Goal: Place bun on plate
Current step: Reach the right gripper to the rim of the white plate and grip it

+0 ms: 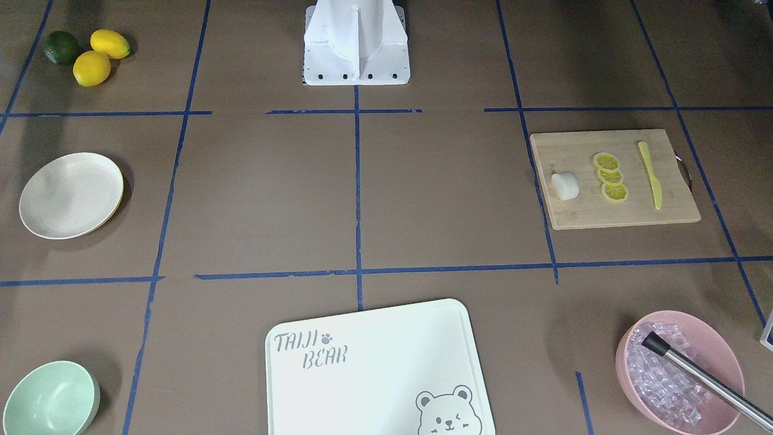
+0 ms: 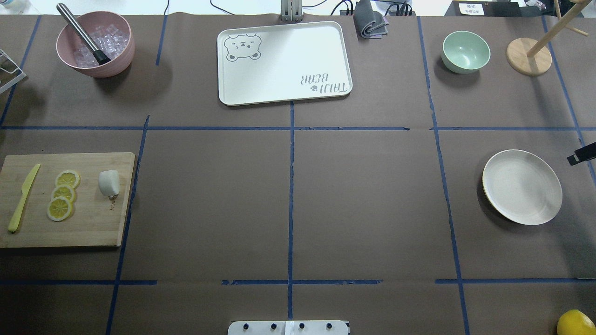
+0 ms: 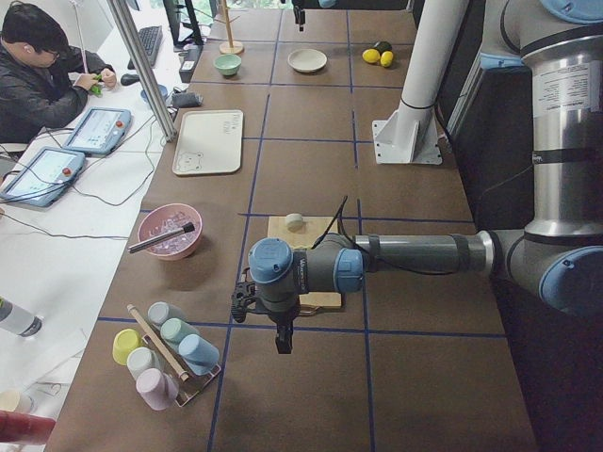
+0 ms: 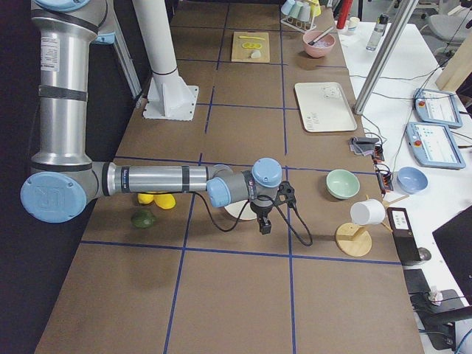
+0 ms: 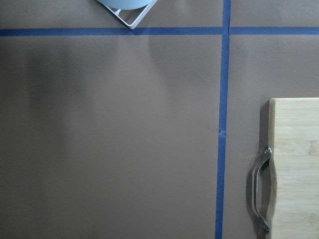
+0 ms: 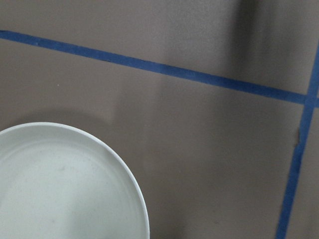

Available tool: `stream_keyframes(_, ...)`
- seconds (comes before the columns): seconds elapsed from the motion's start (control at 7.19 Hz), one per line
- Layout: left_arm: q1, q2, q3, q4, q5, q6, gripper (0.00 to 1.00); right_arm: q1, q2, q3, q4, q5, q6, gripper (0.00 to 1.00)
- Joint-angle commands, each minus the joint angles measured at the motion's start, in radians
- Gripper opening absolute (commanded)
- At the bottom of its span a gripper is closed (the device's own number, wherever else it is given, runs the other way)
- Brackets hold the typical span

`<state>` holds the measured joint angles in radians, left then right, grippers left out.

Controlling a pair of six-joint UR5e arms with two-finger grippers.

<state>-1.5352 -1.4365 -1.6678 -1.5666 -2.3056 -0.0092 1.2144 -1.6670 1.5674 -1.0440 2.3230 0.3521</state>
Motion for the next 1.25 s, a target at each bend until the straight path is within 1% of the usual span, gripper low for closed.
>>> stream_keyframes(0.0,0.001,-0.001,0.000,-0.001,0.000,0.002,1.00,-0.122,0.000,-0.119,0.340,-0.049,0.306,0.98)
stream_keyframes(0.14,0.001,-0.001,0.000,-0.001,0.000,0.002,1.00,-0.125,-0.005,-0.116,0.357,-0.045,0.321,0.88)
stream_keyframes(0.28,0.001,-0.001,0.000,-0.001,0.000,0.000,1.00,-0.125,-0.019,-0.113,0.357,-0.042,0.318,0.58)
stream_keyframes(0.42,0.001,-0.001,0.000,-0.001,0.000,0.002,1.00,-0.125,-0.020,-0.113,0.357,-0.042,0.309,0.38)
stream_keyframes(0.7,0.001,-0.001,0.000,-0.001,0.000,0.002,1.00,-0.125,-0.020,-0.113,0.357,-0.042,0.308,0.03)
stream_keyframes(0.83,0.001,-0.001,0.000,-0.001,0.000,0.002,1.00,-0.125,-0.017,-0.106,0.357,-0.037,0.308,0.00)
stream_keyframes(0.97,0.001,-0.001,0.000,-0.001,0.000,0.002,1.00,-0.125,-0.011,-0.081,0.355,-0.030,0.311,0.00)
stream_keyframes(1.11,0.001,-0.001,-0.001,-0.003,0.000,0.002,1.00,-0.136,0.001,-0.031,0.329,-0.013,0.323,0.00)
